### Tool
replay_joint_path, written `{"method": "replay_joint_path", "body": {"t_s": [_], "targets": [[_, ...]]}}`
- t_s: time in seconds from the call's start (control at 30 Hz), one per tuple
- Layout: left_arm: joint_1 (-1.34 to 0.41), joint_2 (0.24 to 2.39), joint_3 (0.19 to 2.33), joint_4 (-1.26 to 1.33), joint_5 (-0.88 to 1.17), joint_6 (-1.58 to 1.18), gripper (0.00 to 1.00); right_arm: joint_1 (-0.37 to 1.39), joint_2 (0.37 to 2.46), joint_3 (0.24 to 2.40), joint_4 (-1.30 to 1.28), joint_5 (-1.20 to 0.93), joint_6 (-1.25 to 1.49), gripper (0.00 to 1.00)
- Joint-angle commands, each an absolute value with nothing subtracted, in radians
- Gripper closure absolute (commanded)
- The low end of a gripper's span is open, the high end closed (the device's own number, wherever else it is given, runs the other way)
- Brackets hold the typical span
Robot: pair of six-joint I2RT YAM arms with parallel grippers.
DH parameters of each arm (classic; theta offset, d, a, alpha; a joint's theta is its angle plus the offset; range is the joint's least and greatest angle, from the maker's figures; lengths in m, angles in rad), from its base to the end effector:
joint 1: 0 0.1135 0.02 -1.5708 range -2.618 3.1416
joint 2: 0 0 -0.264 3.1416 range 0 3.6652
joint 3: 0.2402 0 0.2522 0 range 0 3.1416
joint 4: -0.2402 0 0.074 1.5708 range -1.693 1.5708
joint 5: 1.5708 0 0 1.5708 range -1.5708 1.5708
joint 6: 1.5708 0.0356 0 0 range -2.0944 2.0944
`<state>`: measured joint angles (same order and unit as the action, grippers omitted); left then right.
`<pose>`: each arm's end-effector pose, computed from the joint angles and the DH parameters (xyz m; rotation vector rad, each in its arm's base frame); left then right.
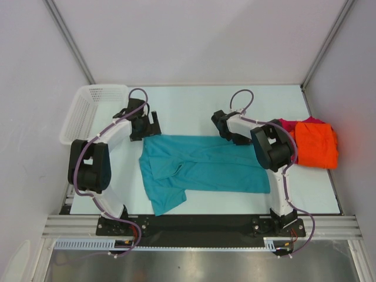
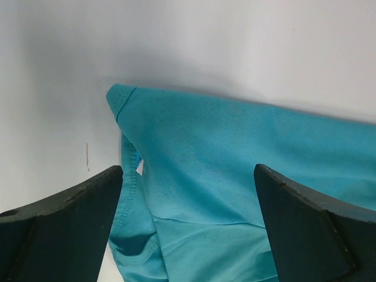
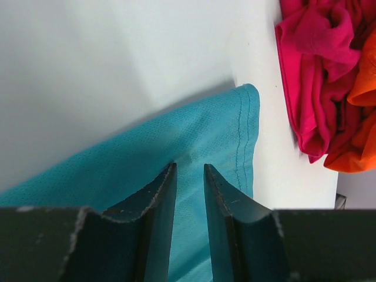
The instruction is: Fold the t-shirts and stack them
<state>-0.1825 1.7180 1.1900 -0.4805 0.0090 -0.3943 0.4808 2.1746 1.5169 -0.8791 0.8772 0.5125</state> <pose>0.3530 -0.0655 0.2103 -0.2710 2.5818 -0.2244 0.3706 0.1624 0.1319 0.0598 2.5084 -1.0144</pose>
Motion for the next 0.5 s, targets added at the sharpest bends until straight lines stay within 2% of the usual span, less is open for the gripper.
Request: {"method": "replay_joint_path", "body": {"t_s": [0.0,0.3,0.47], "targets": [[-0.190,1.724,1.161,-0.430,0.034,-0.443,0.01,0.479,2.207,1.549,-0.835,0.833,0.502,0.68],[-0.195,1.870,1.121,-0.318,0.020,-0.541,0.01,0.446,2.253,1.621,-0.813,0.816,0.459,0.68],[-0.195,1.930,1.204,-0.333,0.002,-0.534,0.02,0.428,2.312,1.751,-0.833,0.813,0.417,0.68]]}}
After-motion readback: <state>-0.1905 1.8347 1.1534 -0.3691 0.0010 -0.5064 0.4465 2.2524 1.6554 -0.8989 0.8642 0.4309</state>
